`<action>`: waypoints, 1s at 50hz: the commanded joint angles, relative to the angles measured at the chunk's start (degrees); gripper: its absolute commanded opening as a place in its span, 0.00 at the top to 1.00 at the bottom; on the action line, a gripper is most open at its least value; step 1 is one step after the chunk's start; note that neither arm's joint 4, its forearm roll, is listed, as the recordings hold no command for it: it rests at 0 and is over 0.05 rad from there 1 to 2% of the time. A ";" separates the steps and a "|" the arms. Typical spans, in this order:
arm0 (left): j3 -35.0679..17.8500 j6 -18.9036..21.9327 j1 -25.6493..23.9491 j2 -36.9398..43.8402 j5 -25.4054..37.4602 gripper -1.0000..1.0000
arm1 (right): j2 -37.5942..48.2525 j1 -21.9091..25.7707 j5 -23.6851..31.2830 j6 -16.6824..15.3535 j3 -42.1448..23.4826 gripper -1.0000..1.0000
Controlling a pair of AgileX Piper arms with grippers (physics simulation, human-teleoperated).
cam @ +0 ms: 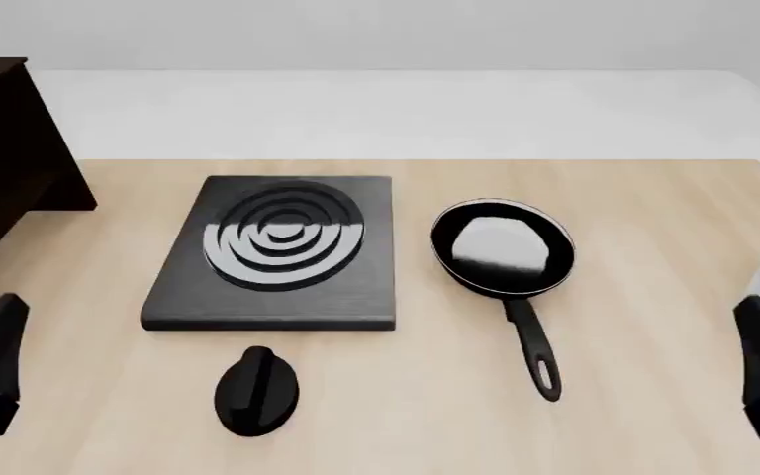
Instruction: Put the frying pan on the cabinet shelf.
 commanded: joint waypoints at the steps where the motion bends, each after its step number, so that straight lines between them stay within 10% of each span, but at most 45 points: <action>1: -3.25 -5.26 0.89 -1.51 4.74 0.00 | 0.43 0.63 1.09 0.75 -1.80 0.00; 3: -4.96 0.75 -1.58 -1.56 6.39 0.00 | 0.00 2.18 2.29 -3.37 -3.30 0.00; 5: -8.04 -4.65 -1.78 -1.55 9.80 0.00 | 0.28 1.90 3.89 0.86 -4.93 0.00; 7: -11.76 -4.06 -3.07 -1.61 12.28 0.00 | 0.46 3.06 4.88 -2.62 -5.97 0.00; 18: -23.39 -5.51 -6.78 3.08 19.10 0.00 | 6.05 2.36 13.33 0.93 -16.90 0.00; 33: -29.11 -5.80 -13.74 11.08 21.16 0.00 | 19.64 6.73 23.12 -1.44 -31.94 0.00; 39: -31.63 -6.05 -13.13 12.60 22.10 0.00 | 25.55 7.74 24.75 -6.96 -35.03 0.00; 44: -31.19 -4.01 -15.54 14.78 20.57 0.00 | 27.56 8.95 26.77 -1.63 -38.27 0.00; 50: -32.81 -6.32 -14.74 15.08 20.65 0.00 | 32.67 11.22 29.14 -4.77 -39.54 0.00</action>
